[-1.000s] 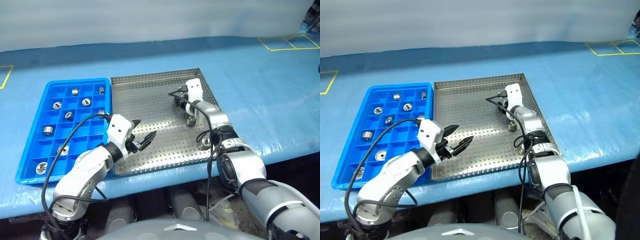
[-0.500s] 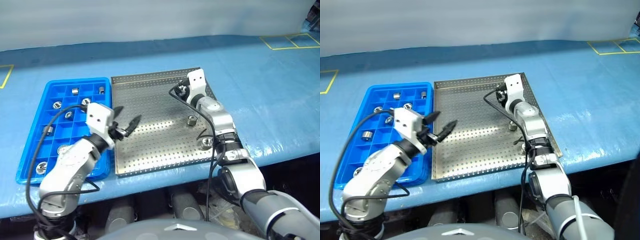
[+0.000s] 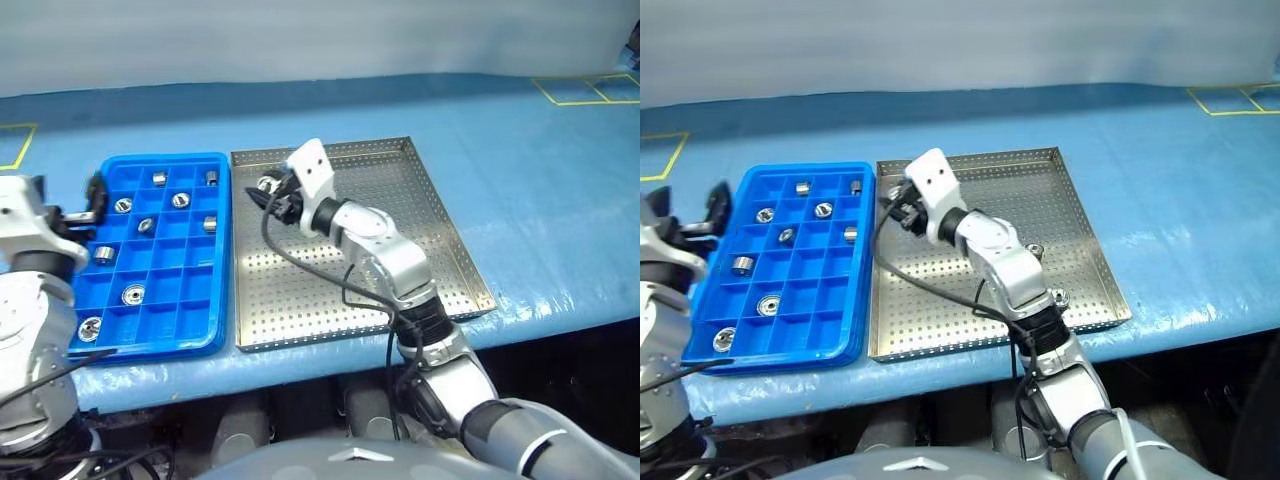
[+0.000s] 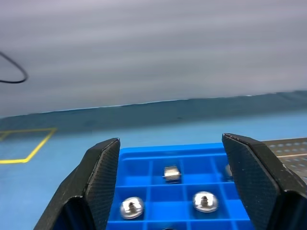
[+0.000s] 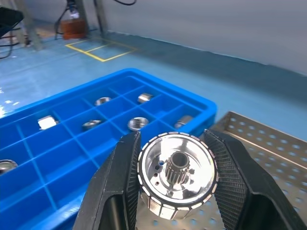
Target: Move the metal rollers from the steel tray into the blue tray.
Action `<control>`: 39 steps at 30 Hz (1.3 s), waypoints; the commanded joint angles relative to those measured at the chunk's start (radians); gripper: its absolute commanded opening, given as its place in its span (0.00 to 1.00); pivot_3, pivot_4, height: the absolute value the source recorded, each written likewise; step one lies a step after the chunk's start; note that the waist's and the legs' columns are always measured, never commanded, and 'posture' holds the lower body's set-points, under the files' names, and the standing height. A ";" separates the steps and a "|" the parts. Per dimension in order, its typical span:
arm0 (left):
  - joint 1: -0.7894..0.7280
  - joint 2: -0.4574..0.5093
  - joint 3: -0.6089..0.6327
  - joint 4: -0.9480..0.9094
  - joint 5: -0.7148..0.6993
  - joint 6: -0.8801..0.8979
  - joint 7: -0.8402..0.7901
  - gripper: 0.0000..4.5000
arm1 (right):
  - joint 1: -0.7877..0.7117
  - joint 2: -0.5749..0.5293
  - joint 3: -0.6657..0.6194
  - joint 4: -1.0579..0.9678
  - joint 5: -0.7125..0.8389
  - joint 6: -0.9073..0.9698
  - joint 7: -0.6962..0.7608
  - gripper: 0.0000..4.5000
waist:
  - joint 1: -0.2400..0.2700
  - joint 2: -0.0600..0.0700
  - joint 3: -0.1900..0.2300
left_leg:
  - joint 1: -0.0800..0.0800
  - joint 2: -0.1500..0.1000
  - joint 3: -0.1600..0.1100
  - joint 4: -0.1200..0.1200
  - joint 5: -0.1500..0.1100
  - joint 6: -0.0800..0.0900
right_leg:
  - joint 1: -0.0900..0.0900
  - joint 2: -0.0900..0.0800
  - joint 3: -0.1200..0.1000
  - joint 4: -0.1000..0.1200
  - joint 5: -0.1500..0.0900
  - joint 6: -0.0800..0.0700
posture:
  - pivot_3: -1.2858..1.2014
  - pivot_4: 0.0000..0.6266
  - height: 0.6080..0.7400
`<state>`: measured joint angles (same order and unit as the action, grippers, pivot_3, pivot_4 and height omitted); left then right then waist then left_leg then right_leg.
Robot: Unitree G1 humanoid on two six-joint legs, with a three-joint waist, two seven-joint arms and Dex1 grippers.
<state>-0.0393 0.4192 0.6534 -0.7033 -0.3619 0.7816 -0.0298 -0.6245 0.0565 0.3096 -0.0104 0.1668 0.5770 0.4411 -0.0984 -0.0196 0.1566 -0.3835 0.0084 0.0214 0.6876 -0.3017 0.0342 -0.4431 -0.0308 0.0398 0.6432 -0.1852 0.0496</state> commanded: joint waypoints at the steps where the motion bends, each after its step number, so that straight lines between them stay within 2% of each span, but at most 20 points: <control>1: 0.022 0.040 0.067 -0.008 0.081 0.073 0.078 0.82 | -0.025 0.041 0.031 0.031 0.002 -0.035 0.018 0.39 | 0.008 -0.001 0.000 | 0.000 0.000 0.000 -0.001 0.000 -0.001 | 0.000 0.000 0.000 0.000 0.000 -0.001 | 0.50 0.24 1.00; 6: 0.071 0.028 0.103 -0.002 0.146 0.169 0.129 0.82 | -0.078 0.097 0.046 0.160 -0.002 -0.105 0.051 0.39 | 0.027 -0.003 -0.002 | 0.000 0.000 -0.001 -0.003 0.002 -0.003 | -0.001 0.000 -0.002 0.000 0.000 -0.002 | 0.51 0.24 1.00; 13: 0.197 0.004 0.028 -0.044 0.167 0.263 0.081 0.82 | -0.155 0.152 0.124 0.396 -0.042 -0.233 0.149 0.39 | 0.039 -0.006 -0.003 | 0.001 0.000 -0.003 -0.005 0.004 -0.008 | 0.000 -0.003 -0.008 0.000 -0.002 -0.006 | 0.53 0.24 1.00; 18: 0.257 -0.035 -0.025 -0.080 0.166 0.261 0.044 0.82 | -0.193 0.186 0.146 0.532 -0.068 -0.331 0.182 0.39 | 0.049 -0.006 -0.003 | 0.001 0.000 -0.007 -0.006 0.005 -0.010 | 0.001 -0.008 -0.012 0.000 -0.003 -0.008 | 0.55 0.24 1.00; 23: 0.279 -0.050 -0.006 -0.091 0.173 0.252 0.029 0.82 | -0.264 0.230 0.135 0.636 -0.072 -0.415 0.195 0.39 | 0.064 -0.006 -0.003 | 0.001 0.001 -0.015 -0.007 0.006 -0.011 | 0.002 -0.008 -0.019 0.001 -0.003 -0.013 | 0.56 0.24 1.00; 30: 0.307 -0.084 -0.014 -0.140 0.167 0.250 0.009 0.82 | -0.372 0.301 0.117 0.795 -0.068 -0.517 0.209 0.39 | 0.088 -0.005 -0.003 | 0.001 0.002 -0.025 -0.009 0.010 -0.019 | 0.005 -0.005 -0.028 0.001 -0.003 -0.020 | 0.58 0.24 1.00; 39: 0.369 -0.158 -0.047 -0.231 0.160 0.235 -0.021 0.82 | -0.467 0.366 0.091 0.939 -0.060 -0.604 0.223 0.39 | 0.113 -0.004 -0.002 | 0.003 0.003 -0.028 -0.009 0.011 -0.019 | 0.010 0.001 -0.031 0.000 -0.003 -0.021 | 0.61 0.24 1.00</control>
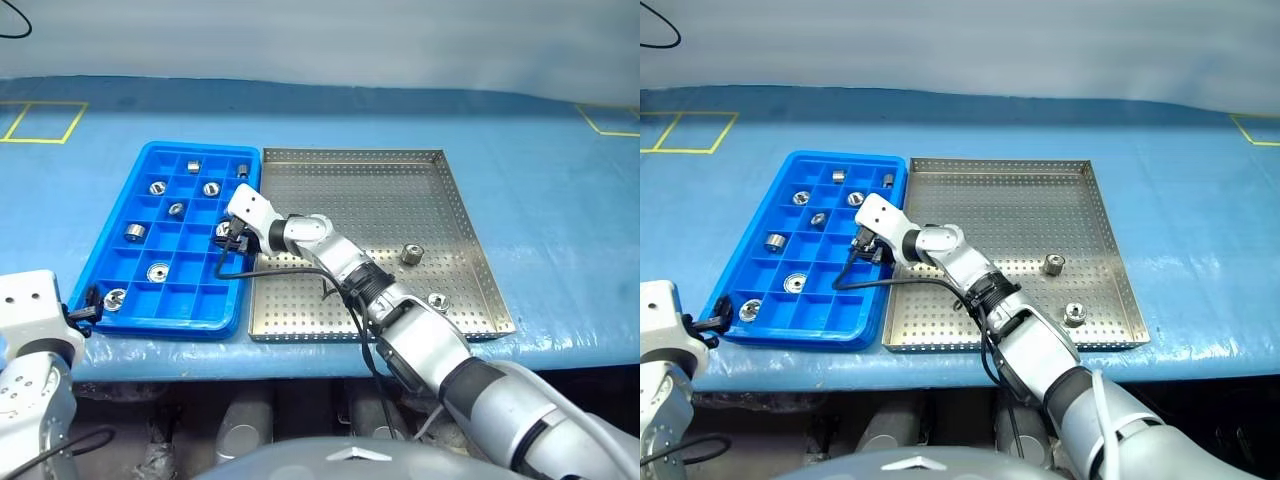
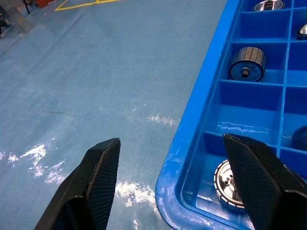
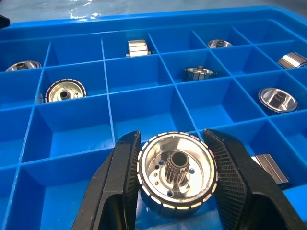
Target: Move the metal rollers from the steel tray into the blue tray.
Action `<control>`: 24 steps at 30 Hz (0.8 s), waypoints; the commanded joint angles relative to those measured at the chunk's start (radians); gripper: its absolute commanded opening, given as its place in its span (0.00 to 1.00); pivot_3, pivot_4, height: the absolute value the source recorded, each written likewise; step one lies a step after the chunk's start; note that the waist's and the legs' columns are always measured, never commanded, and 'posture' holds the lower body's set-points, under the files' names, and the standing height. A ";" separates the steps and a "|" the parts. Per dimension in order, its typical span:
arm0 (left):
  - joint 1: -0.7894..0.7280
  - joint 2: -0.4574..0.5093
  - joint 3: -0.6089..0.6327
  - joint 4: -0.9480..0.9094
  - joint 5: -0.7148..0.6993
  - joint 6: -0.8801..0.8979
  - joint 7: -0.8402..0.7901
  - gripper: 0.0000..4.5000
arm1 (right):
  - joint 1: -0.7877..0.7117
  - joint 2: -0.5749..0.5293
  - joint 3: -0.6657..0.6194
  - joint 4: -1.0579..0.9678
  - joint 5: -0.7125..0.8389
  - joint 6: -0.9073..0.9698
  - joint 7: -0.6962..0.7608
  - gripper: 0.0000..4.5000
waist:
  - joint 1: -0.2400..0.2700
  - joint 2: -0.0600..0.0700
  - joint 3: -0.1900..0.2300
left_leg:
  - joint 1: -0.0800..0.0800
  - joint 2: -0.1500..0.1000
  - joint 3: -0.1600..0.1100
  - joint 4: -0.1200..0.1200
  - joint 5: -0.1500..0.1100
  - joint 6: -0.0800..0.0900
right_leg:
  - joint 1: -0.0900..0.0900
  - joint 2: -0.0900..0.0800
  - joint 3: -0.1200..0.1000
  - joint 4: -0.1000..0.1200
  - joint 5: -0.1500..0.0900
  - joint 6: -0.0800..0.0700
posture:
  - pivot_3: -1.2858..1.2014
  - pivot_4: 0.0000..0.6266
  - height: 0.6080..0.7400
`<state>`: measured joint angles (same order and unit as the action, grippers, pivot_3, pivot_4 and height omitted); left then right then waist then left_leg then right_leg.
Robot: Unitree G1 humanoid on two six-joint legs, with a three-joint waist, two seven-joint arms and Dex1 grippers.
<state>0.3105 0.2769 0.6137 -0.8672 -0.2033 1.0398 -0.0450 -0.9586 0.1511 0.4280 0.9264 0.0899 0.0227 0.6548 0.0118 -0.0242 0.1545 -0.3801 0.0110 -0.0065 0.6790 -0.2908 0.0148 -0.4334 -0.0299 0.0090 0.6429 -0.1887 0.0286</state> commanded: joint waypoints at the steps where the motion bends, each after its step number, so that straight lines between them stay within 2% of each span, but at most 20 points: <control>1: 0.028 -0.024 -0.011 -0.078 -0.001 -0.028 -0.010 0.82 | -0.139 0.276 -0.030 0.010 0.017 -0.055 0.011 0.39 | 0.006 0.000 0.000 | 0.000 0.000 0.000 0.000 0.000 0.000 | 0.000 0.000 0.000 0.000 0.000 -0.001 | 0.62 0.24 1.00; 5: 0.069 -0.082 0.001 -0.141 -0.048 -0.105 -0.054 0.82 | -0.164 0.281 -0.034 0.009 0.023 -0.085 0.019 0.39 | 0.019 0.001 0.001 | 0.001 0.001 -0.001 0.000 0.000 -0.001 | 0.001 0.002 -0.001 0.000 -0.002 -0.003 | 0.64 0.24 1.00; 8: 0.107 -0.125 0.038 -0.177 -0.138 -0.211 -0.087 0.82 | -0.179 0.284 -0.041 -0.032 0.051 -0.070 0.047 0.39 | 0.035 0.000 0.001 | 0.001 0.002 -0.002 0.000 0.001 -0.001 | 0.001 0.002 -0.002 0.000 -0.005 -0.008 | 0.65 0.24 1.00; 13: 0.204 -0.134 0.094 -0.180 -0.283 -0.411 -0.046 0.82 | -0.165 0.303 -0.016 -0.031 0.055 -0.068 0.083 0.39 | 0.057 0.001 0.002 | 0.001 0.004 -0.004 -0.001 0.001 -0.003 | 0.002 0.001 -0.004 0.000 -0.006 -0.010 | 0.69 0.24 1.00; 19: 0.429 -0.120 0.012 -0.180 -0.364 -0.650 0.008 0.82 | -0.184 0.320 -0.024 0.059 0.043 -0.095 0.073 0.39 | 0.100 0.003 0.006 | 0.001 0.004 -0.006 -0.001 0.001 -0.003 | 0.003 0.002 -0.007 0.000 -0.009 -0.011 | 0.72 0.24 1.00; 24: 0.542 -0.078 -0.083 -0.180 -0.378 -0.752 0.079 0.82 | -0.191 0.315 -0.029 0.130 0.028 -0.102 0.055 0.39 | 0.137 0.005 0.010 | 0.000 0.003 -0.008 -0.001 0.001 -0.003 | 0.003 0.003 -0.008 -0.001 -0.015 -0.004 | 0.73 0.24 1.00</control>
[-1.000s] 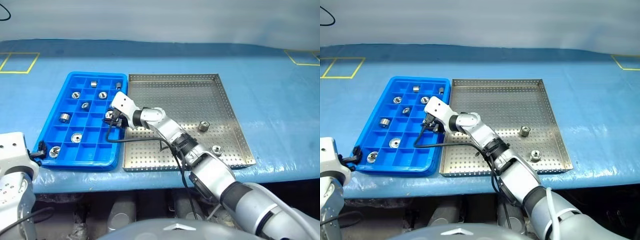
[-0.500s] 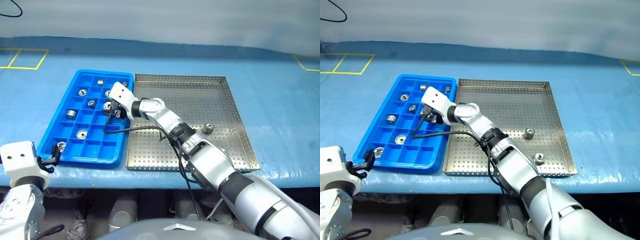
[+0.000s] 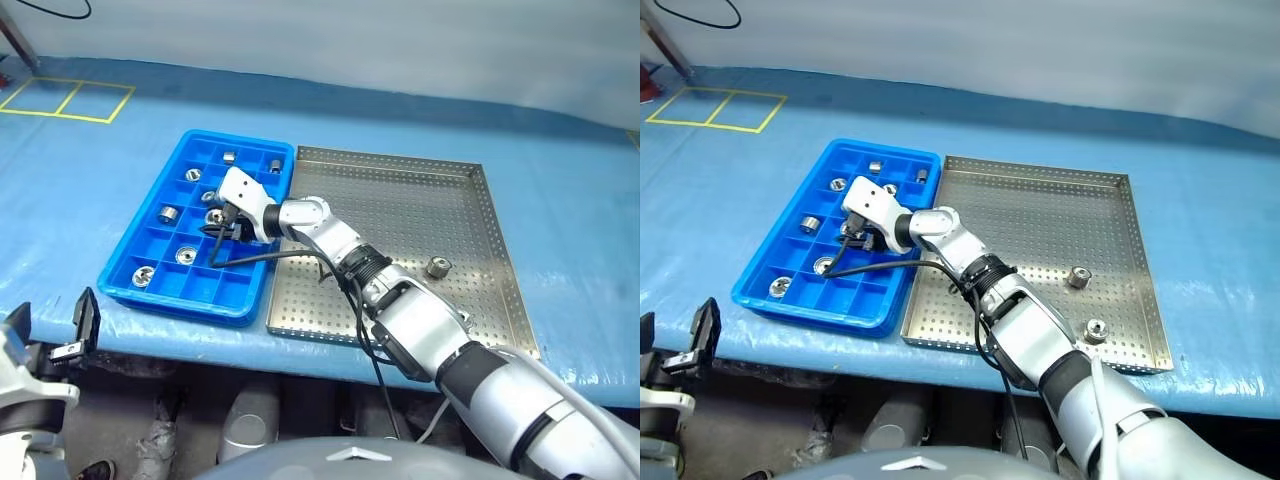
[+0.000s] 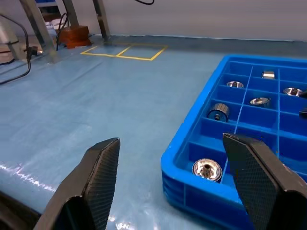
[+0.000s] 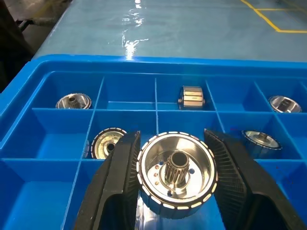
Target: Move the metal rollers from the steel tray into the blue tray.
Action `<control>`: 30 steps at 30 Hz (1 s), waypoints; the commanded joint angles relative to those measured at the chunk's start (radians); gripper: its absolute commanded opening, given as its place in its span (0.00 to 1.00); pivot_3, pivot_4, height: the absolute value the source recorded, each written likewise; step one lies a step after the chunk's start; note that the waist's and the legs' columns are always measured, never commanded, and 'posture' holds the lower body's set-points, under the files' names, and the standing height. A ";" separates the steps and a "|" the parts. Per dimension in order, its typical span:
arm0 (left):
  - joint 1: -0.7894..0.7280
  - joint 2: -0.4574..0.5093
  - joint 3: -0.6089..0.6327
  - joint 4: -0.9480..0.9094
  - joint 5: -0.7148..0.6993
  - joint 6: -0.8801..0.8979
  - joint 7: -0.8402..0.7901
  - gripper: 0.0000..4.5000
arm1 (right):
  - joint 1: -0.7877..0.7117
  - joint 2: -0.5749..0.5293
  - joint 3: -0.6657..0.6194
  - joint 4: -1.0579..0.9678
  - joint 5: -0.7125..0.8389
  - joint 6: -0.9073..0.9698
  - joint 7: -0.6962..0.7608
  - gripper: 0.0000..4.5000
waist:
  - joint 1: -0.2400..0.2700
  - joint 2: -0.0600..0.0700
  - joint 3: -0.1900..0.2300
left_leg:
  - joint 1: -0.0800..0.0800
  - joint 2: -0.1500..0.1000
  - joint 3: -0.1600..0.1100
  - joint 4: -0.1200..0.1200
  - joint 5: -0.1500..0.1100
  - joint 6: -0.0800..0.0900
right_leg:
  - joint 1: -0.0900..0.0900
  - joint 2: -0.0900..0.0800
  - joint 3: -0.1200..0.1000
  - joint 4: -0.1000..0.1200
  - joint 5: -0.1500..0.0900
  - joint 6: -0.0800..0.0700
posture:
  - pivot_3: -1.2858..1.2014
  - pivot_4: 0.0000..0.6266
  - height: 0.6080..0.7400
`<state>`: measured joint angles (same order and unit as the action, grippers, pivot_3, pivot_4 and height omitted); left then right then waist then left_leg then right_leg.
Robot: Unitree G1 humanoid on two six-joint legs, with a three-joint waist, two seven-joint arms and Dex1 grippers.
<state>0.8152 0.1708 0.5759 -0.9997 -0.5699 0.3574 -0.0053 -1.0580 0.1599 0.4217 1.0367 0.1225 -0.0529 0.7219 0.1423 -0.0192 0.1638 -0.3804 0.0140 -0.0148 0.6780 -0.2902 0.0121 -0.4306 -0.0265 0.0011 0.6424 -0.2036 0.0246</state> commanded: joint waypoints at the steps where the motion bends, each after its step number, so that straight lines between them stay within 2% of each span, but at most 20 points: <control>1: 0.050 0.039 -0.065 -0.048 -0.010 -0.079 0.049 0.82 | -0.091 0.303 -0.024 0.032 -0.008 -0.028 -0.018 0.39 | 0.010 0.000 0.001 | 0.000 0.000 -0.001 0.000 0.000 0.000 | 0.000 0.000 0.000 0.000 0.000 0.000 | 0.73 0.24 1.00; 6: 0.074 0.089 -0.141 -0.048 -0.005 -0.098 0.108 0.82 | -0.093 0.289 -0.035 0.062 -0.020 -0.032 -0.033 0.39 | 0.024 0.001 0.005 | -0.002 -0.002 -0.003 0.000 0.000 0.000 | -0.001 0.001 -0.001 0.000 -0.001 0.001 | 0.72 0.24 1.00; 16: 0.038 0.166 -0.210 -0.048 -0.006 -0.060 0.171 0.82 | -0.138 0.273 -0.097 0.110 -0.017 -0.013 -0.033 0.39 | 0.028 0.003 0.009 | -0.003 -0.004 -0.006 -0.002 -0.001 -0.002 | -0.001 0.004 -0.004 0.000 -0.004 -0.002 | 0.72 0.24 1.00; 23: 0.014 0.199 -0.218 -0.048 -0.013 -0.043 0.183 0.82 | -0.132 0.284 -0.116 0.109 -0.030 -0.012 -0.056 0.87 | 0.033 0.003 0.008 | -0.002 -0.004 -0.006 -0.005 -0.001 -0.003 | -0.001 0.003 -0.004 0.000 -0.005 -0.002 | 0.71 0.24 1.00; 28: -0.004 0.218 -0.225 -0.048 -0.024 -0.033 0.178 0.82 | -0.114 0.277 -0.119 0.075 -0.024 -0.041 -0.057 0.87 | 0.035 0.002 0.008 | -0.001 -0.005 -0.006 -0.010 0.001 -0.006 | -0.001 0.003 -0.004 0.000 -0.006 -0.002 | 0.70 0.24 1.00; 30: -0.050 0.246 -0.259 -0.048 -0.027 -0.016 0.165 0.82 | -0.089 0.245 -0.113 -0.005 -0.016 -0.046 -0.056 0.87 | 0.033 0.002 0.008 | 0.000 -0.005 -0.007 -0.012 0.002 -0.007 | -0.001 0.003 -0.005 0.000 -0.006 -0.002 | 0.69 0.24 1.00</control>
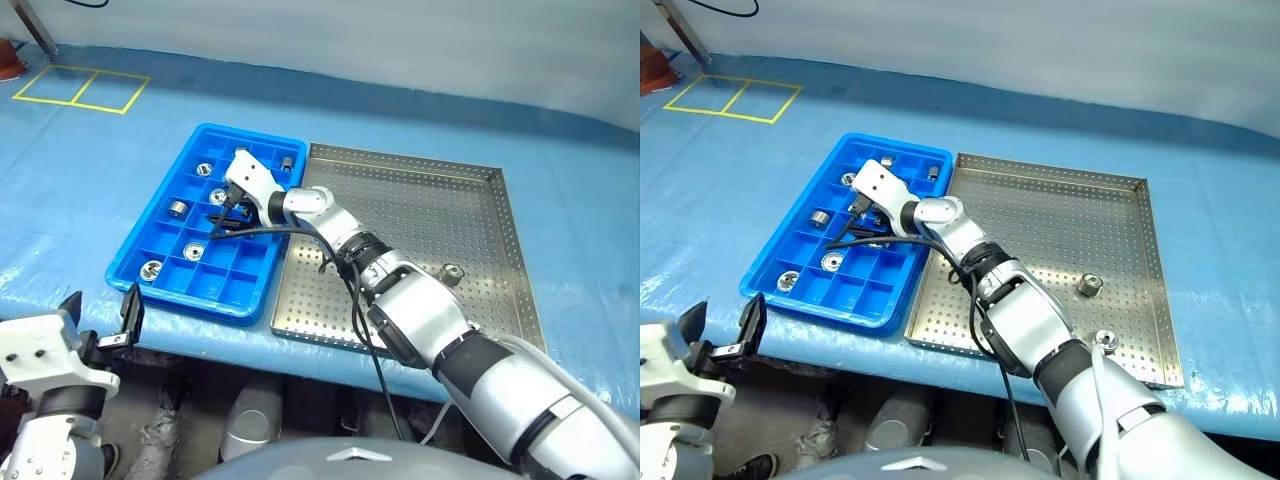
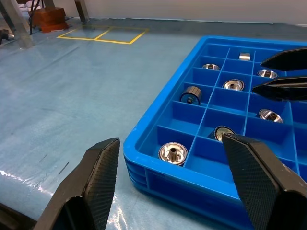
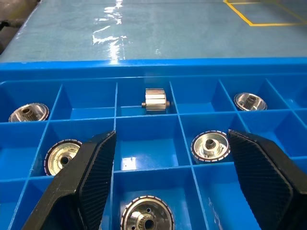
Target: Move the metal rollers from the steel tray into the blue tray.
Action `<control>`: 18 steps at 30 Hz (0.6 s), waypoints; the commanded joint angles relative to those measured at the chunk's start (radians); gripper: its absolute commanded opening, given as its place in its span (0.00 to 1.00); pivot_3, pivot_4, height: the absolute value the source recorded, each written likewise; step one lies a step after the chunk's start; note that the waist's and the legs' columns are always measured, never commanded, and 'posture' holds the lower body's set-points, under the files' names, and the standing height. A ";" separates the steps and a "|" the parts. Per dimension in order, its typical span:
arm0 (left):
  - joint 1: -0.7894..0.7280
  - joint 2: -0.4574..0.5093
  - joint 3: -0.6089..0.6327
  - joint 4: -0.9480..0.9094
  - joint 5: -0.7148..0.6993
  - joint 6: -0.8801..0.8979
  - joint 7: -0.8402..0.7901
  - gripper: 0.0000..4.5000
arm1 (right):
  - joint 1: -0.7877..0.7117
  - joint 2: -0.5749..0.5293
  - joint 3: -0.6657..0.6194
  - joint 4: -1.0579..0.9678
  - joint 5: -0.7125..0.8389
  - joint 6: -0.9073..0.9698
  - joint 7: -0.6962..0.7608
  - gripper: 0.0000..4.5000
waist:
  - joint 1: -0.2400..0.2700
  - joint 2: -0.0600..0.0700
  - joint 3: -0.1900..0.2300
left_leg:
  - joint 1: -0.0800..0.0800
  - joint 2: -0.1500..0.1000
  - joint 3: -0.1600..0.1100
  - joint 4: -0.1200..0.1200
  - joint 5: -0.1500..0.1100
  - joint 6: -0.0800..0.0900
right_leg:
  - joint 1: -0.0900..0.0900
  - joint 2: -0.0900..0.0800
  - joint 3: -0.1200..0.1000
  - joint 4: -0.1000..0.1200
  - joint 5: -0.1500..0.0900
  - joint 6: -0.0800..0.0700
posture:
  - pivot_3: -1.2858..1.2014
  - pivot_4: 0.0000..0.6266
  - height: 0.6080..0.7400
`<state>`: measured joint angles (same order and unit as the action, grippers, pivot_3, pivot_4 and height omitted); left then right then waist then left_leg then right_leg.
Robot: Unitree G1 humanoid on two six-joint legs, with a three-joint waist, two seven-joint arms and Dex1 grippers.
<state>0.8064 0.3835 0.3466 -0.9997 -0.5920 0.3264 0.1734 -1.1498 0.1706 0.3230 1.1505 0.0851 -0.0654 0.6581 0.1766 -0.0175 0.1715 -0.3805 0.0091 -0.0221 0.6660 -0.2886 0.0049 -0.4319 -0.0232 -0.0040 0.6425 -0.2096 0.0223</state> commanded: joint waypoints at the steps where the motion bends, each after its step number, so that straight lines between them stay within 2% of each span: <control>1: -0.069 0.047 -0.046 -0.047 -0.007 0.029 -0.020 0.82 | 0.018 0.213 -0.007 -0.163 0.019 -0.029 0.003 0.87 | -0.002 0.001 0.001 | 0.000 0.000 -0.001 0.000 0.000 -0.001 | 0.000 0.000 -0.001 0.000 0.000 0.000 | 0.68 0.24 1.00; 3: -0.142 0.069 -0.080 -0.047 -0.013 0.073 -0.028 0.82 | 0.069 0.146 0.015 -0.295 0.008 0.013 -0.014 0.87 | -0.006 0.002 0.001 | 0.000 0.000 -0.001 -0.002 0.001 -0.002 | 0.000 0.000 -0.003 0.001 0.000 0.000 | 0.67 0.24 1.00; 6: -0.313 0.108 -0.155 -0.014 -0.020 0.151 -0.073 0.82 | 0.233 -0.030 0.016 -0.666 0.009 0.180 -0.040 0.87 | -0.010 0.001 -0.001 | 0.000 0.000 -0.007 -0.003 0.002 -0.004 | 0.003 0.000 -0.009 0.001 0.002 -0.004 | 0.63 0.24 1.00; 11: -0.616 0.120 -0.258 0.112 -0.032 0.236 -0.159 0.82 | 0.502 -0.323 -0.074 -1.204 -0.071 0.497 -0.103 0.87 | -0.030 0.001 -0.002 | -0.002 -0.005 -0.012 0.002 0.006 -0.008 | 0.006 -0.004 -0.012 0.001 0.003 -0.001 | 0.55 0.24 1.00; 15: -0.780 0.116 -0.328 0.232 -0.003 0.270 -0.243 0.82 | 0.658 -0.534 -0.167 -1.485 -0.154 0.702 -0.158 0.87 | -0.107 0.001 -0.002 | -0.002 -0.008 -0.010 0.004 0.007 -0.005 | 0.006 -0.005 -0.008 0.001 0.006 0.002 | 0.50 0.24 1.00; 18: -0.861 0.108 -0.370 0.313 0.014 0.276 -0.309 0.82 | 0.743 -0.625 -0.235 -1.610 -0.174 0.828 -0.173 0.87 | -0.184 0.003 -0.003 | 0.002 -0.004 -0.006 0.001 0.006 -0.004 | 0.005 -0.004 -0.002 0.002 0.006 0.000 | 0.46 0.24 1.00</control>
<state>-0.0312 0.4943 -0.0102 -0.7037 -0.5908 0.6039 -0.0972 -0.4254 -0.4402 0.1241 -0.3651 -0.0779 0.7035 0.4947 -0.0072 -0.0149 0.1682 -0.3785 0.0054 -0.0266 0.6659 -0.2832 0.0019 -0.4270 -0.0262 -0.0055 0.6446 -0.2041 0.0225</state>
